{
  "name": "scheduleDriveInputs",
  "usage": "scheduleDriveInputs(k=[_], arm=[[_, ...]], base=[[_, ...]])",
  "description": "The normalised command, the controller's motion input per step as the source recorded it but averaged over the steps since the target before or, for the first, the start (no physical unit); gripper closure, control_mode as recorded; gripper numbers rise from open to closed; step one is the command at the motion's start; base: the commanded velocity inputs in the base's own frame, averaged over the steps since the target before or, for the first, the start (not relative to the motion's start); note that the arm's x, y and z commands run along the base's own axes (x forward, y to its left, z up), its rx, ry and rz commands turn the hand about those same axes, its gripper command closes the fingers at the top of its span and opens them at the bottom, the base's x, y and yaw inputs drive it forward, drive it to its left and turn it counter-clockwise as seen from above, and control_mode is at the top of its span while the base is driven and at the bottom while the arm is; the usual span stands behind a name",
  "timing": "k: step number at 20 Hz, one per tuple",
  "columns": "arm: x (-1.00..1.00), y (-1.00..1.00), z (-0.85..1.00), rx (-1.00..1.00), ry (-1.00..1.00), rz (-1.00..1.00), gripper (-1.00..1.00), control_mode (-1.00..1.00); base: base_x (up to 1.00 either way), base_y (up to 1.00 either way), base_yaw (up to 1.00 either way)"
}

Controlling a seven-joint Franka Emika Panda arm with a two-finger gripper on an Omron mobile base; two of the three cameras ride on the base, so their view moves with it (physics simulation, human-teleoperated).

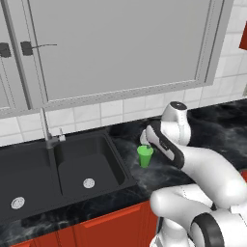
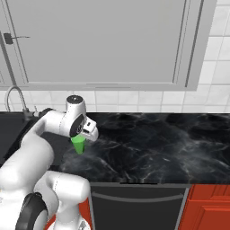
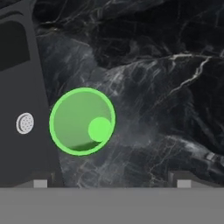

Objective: Pick the cup and bowl from the counter and place them on the counter next to the sink.

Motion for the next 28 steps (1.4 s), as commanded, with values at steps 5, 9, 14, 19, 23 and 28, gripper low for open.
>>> scheduleDriveInputs(k=[5, 9, 14, 19, 23, 28], arm=[[-0.45, 0.00, 0.21, 0.00, 0.01, 0.00, -1.00, -1.00], [-0.30, 0.00, 0.12, 0.00, 0.00, 0.00, -1.00, -1.00], [0.00, 0.00, 0.00, 0.00, 0.00, 0.00, -1.00, -1.00], [0.00, 0.00, 0.00, 0.00, 0.00, 0.00, -1.00, -1.00], [0.00, 0.00, 0.00, 0.00, 0.00, 0.00, -1.00, 1.00], [0.00, 0.00, 0.00, 0.00, 0.00, 0.00, -1.00, 1.00]], base=[[0.00, 0.00, 0.00], [0.00, 0.00, 0.00], [0.00, 0.00, 0.00], [0.00, 0.00, 0.00], [-0.06, 0.00, 0.00], [-0.89, 0.00, 0.08]])
